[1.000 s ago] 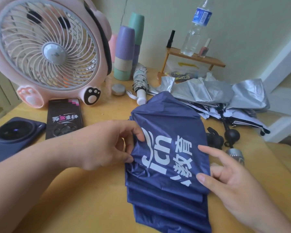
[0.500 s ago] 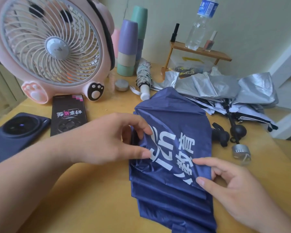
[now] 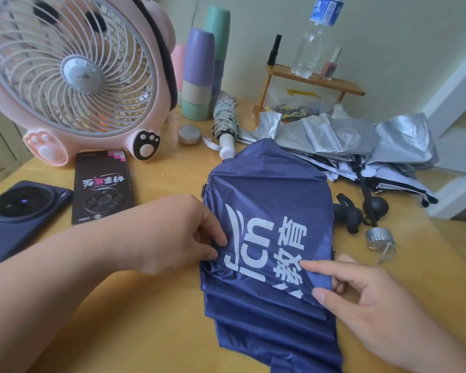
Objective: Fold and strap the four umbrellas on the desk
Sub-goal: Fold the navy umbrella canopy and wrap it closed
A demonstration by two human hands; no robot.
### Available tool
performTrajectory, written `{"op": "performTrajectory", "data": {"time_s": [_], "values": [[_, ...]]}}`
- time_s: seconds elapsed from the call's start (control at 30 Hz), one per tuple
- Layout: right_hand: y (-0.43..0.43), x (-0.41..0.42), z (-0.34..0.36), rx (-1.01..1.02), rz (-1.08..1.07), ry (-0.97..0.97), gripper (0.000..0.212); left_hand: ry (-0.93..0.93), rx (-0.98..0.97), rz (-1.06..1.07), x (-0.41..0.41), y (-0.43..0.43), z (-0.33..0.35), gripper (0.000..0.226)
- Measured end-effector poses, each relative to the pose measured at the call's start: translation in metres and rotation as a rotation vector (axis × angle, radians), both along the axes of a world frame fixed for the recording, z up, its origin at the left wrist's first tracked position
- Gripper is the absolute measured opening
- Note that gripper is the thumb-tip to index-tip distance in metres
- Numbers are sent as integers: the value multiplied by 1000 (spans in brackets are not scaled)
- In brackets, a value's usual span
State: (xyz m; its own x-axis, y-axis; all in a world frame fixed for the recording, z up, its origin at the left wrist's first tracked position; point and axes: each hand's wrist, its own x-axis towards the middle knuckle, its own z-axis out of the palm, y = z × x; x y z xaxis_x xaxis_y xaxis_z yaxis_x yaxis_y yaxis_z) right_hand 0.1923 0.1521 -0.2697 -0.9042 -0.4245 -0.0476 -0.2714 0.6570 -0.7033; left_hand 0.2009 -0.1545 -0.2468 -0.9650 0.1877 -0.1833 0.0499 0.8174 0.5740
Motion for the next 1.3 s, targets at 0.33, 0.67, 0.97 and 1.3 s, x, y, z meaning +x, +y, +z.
{"op": "performTrajectory", "data": {"time_s": [0.33,0.67,0.97,1.3], "values": [[2,-1,-1,36,24,-11,57,778,-189,78,-6,15,0,34],[7,-2,4,35,55,-42,41,459,-511,-276,-31,31,-31,77],[17,-1,20,-41,68,-116,48,346,-491,-478,-19,31,-25,70],[-76,-42,41,169,17,730,42,274,-437,-567,-4,36,-19,55]]}}
